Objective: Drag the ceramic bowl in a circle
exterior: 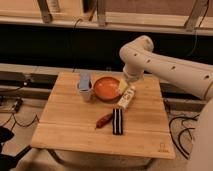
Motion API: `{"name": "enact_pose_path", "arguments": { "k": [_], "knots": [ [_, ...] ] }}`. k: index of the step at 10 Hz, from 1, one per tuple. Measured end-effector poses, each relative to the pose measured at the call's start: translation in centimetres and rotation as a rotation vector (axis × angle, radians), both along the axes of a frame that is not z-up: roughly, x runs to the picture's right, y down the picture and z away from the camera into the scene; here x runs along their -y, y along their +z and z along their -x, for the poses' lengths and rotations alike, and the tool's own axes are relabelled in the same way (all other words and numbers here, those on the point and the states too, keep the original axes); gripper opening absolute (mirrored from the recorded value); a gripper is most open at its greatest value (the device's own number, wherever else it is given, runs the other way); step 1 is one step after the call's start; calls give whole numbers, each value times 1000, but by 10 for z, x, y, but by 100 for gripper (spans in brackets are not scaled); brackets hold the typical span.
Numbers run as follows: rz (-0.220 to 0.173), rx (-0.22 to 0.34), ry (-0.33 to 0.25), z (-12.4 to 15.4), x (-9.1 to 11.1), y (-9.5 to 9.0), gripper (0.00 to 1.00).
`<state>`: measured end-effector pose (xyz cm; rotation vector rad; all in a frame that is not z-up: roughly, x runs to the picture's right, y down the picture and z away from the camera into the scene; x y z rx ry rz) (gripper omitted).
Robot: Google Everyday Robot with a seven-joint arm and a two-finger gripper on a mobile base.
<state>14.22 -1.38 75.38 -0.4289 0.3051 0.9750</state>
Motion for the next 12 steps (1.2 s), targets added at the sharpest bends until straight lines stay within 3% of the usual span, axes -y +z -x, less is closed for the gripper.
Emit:
{"name": "enact_pose_path", "arguments": {
  "k": [1,4,5,7,9,12],
  "knots": [
    [0,-28,48,-14,-3,-6,80],
    [1,-195,246,-74,-9,-21,80],
    [14,-214,263,-75,-10,-17,80],
    [51,-224,254,-56,-9,6,80],
    [93,-193,198,-19,-4,37,80],
    [127,-142,131,23,24,77,80]
  ]
}}
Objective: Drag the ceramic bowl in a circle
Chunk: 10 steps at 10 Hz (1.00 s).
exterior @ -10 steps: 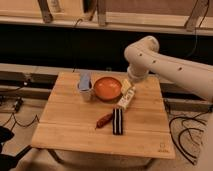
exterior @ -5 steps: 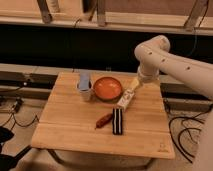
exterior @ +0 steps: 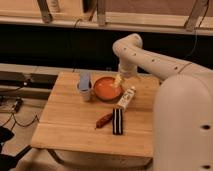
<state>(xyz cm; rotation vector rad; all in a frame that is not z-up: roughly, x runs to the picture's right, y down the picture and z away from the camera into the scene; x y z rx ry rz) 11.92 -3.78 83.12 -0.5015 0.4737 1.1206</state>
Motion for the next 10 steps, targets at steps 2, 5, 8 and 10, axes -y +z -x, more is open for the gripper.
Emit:
{"name": "enact_pose_path", "arguments": {
  "k": [2,5,8,10],
  "knots": [
    [8,26,-17,17,17,18,80],
    [10,35,-25,23,24,26,80],
    [5,15,-28,6,18,23,80],
    [-7,20,-11,0,13,32,80]
  ]
}}
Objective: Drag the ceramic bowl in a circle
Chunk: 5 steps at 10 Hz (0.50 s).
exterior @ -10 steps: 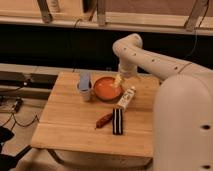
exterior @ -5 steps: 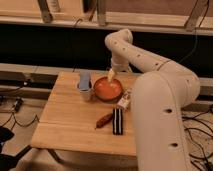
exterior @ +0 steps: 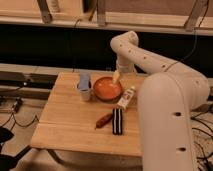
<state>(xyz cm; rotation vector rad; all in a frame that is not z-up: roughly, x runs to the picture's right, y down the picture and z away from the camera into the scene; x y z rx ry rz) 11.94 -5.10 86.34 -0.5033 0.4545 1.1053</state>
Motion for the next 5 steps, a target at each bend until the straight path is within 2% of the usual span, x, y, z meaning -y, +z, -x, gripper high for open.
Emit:
{"name": "enact_pose_path", "arguments": {
  "k": [2,5],
  "knots": [
    [18,74,-11,26,-7,19,80],
    [40,196,-70,66,-18,55,80]
  ]
}}
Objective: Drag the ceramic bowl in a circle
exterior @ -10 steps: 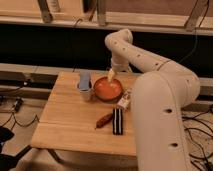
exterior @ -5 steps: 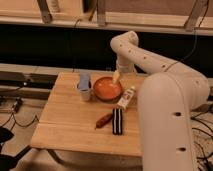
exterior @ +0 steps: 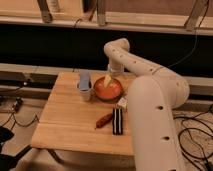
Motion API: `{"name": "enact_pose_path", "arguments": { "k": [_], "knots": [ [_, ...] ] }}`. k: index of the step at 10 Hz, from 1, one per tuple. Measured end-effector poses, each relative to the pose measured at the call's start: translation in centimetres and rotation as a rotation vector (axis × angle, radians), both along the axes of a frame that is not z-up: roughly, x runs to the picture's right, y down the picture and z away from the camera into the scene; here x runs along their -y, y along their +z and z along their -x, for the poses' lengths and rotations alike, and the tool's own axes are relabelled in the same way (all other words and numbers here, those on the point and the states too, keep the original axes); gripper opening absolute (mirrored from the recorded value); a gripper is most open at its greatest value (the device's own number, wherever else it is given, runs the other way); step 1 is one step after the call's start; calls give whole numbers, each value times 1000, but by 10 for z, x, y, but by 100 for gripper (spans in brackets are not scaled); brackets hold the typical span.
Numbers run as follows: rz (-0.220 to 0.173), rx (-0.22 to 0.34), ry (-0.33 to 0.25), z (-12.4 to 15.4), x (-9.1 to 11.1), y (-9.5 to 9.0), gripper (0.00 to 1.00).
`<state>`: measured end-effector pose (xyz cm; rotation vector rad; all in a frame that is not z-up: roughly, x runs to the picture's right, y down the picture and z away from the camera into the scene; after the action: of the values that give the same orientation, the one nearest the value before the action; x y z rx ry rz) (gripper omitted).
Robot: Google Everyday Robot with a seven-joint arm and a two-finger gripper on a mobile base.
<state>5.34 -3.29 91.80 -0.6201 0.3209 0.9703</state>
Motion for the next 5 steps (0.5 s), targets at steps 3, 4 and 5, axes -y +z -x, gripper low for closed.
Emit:
{"name": "enact_pose_path", "arguments": {
  "k": [3,4,5],
  "knots": [
    [16,144,-32,26,-3,27,80],
    [11,182,-25,29,-2,33,80],
    [-6,212,-5,26,3,41,80]
  ]
}}
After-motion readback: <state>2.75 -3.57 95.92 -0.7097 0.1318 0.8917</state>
